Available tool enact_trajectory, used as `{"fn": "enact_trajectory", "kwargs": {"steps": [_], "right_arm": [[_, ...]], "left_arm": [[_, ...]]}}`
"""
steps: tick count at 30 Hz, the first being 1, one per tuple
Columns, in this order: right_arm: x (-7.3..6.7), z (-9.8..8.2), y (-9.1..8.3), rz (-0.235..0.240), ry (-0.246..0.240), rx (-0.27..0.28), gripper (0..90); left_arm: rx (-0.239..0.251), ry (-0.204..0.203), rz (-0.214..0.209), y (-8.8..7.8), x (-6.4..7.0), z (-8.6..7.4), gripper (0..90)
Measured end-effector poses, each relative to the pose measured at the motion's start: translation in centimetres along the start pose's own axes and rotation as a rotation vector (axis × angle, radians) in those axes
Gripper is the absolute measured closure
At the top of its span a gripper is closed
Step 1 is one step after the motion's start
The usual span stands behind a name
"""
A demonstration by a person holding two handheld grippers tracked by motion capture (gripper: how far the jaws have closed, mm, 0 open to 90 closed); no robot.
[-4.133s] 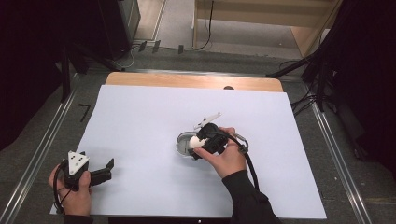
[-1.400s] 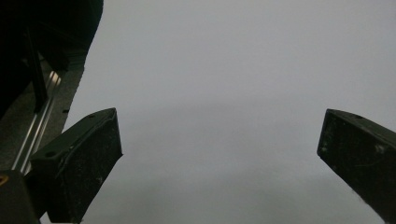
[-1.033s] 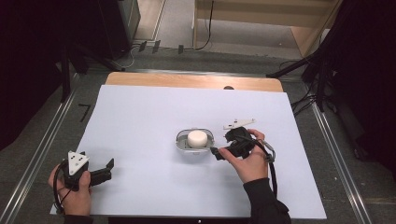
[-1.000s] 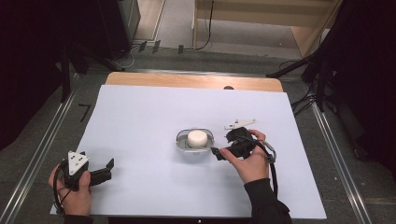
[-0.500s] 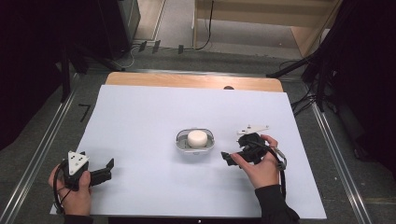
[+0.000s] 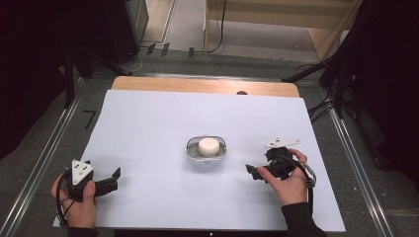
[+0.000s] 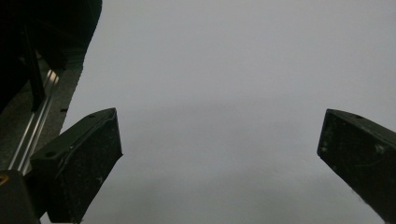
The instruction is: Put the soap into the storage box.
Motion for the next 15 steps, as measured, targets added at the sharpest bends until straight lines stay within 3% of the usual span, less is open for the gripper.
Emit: {"fn": "enact_trajectory", "kwargs": {"steps": [8,15], "right_arm": [[1.0,-0.7,-0.8,-0.003,0.023,0.023,0.0],[1.9,-1.9,-1.4,-0.04,0.023,0.026,0.0]], "left_arm": [[-0.005,-0.003,0.003,0.0,0.0,0.0,0.2],[-0.004,-0.004,0.005,0.1,0.0,0.0,0.2]]}}
Point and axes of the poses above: each handheld gripper's, and its own axes: y roughly forward along the jaws, z roughly out of its top, x roughly to its right, the point moved 5 cm from there along y, roughly forward along the jaws, and after that the axes turned 5 degrees about -x, right-handed, at the moved point
